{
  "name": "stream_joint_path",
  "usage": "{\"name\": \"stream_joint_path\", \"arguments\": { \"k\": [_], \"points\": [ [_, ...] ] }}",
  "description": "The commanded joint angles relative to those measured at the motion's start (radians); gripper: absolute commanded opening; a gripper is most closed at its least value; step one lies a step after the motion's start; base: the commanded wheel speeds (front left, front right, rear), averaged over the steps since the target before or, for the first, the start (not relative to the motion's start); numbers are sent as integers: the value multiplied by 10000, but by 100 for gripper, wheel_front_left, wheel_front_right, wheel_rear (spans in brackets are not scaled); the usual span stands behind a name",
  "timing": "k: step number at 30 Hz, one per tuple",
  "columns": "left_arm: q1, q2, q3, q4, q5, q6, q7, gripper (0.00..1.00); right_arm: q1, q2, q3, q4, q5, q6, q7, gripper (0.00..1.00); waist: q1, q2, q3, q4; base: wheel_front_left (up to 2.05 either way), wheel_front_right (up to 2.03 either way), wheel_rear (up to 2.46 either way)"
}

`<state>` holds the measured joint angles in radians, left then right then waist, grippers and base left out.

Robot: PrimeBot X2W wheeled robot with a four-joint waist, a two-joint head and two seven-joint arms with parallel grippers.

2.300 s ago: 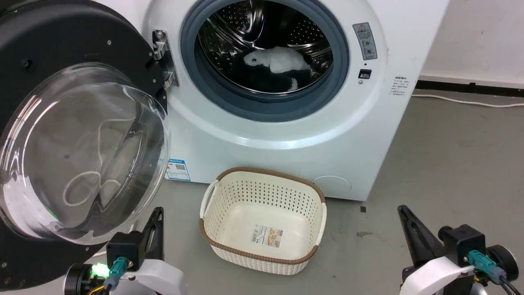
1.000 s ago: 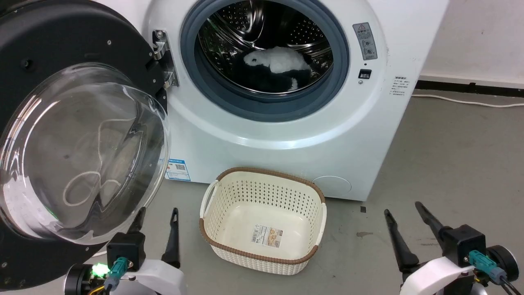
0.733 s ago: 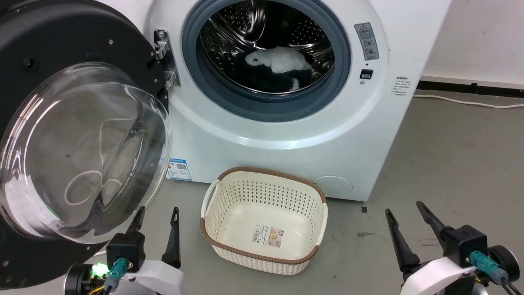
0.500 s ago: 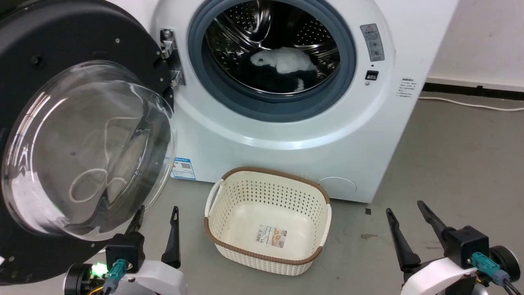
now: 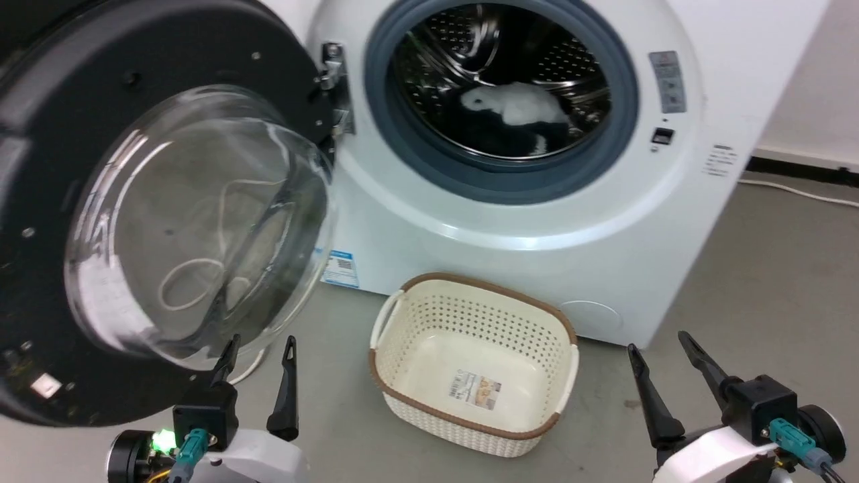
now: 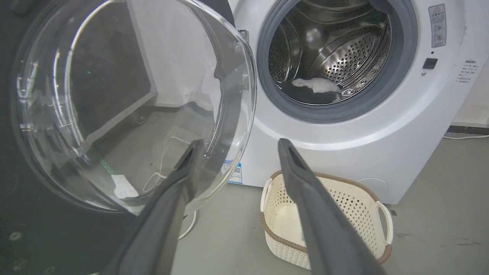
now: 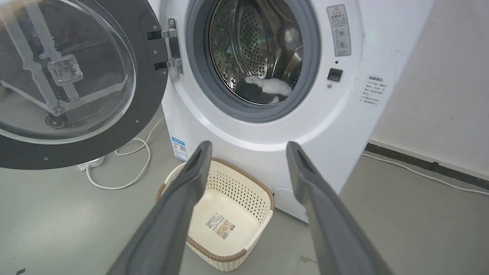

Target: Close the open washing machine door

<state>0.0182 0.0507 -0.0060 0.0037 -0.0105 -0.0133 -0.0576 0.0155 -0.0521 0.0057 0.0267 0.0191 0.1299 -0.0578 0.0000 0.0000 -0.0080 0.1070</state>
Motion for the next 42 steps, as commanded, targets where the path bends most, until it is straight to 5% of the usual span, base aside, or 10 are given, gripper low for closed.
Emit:
{"name": "stream_joint_path", "arguments": {
  "k": [1,42],
  "points": [
    [75,8,1,-41,-26,-53,-106,100,80,6,32,49,58,2,-105,100,0,0,-22,216,0,0,0],
    [636,-2,529,-784,-388,300,-941,100,-746,-228,1772,1082,206,5,-939,100,0,0,191,2025,-2,-2,-2]
  ]
}}
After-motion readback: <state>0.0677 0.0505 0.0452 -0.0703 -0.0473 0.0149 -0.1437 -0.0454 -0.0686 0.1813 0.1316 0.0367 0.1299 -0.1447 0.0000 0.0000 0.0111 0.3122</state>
